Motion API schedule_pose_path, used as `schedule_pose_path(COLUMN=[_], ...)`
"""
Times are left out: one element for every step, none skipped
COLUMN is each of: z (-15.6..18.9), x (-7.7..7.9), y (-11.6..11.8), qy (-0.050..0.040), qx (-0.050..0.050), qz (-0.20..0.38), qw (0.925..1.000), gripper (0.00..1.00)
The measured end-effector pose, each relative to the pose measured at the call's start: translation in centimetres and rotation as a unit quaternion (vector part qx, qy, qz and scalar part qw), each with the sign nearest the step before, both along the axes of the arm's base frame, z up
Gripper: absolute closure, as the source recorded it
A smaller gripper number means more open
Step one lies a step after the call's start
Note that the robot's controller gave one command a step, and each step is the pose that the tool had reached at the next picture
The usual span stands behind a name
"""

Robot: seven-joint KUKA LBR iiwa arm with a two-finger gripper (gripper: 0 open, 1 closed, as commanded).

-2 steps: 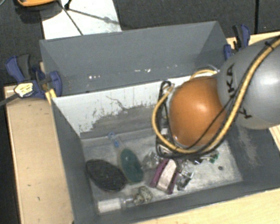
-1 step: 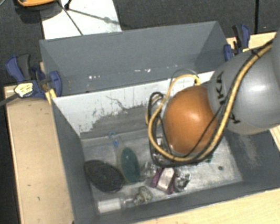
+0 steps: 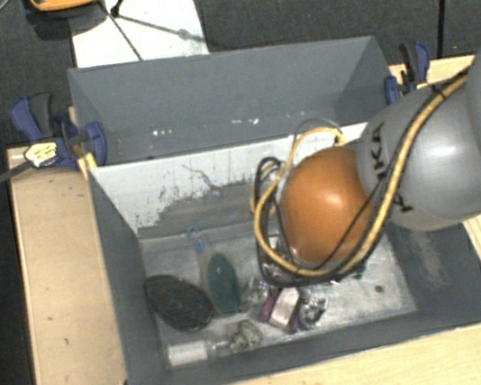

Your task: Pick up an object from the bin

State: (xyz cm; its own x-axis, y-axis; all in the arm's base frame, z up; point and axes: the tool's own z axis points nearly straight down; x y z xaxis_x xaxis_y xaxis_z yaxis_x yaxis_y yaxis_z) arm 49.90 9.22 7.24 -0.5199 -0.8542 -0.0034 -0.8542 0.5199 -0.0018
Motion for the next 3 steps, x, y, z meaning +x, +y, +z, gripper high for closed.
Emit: schedule_pose_path(z=[0.2, 1.9, 3.0], x=[0.2, 0.2, 0.3], y=[0.1, 0.2, 0.2], qy=[-0.0028, 0.0001, -0.0003], qx=[0.001, 0.0, 0.0], qz=[-0.001, -0.006, -0.01], qw=[1.0, 1.0, 1.0], gripper=[1.0, 1.0, 1.0])
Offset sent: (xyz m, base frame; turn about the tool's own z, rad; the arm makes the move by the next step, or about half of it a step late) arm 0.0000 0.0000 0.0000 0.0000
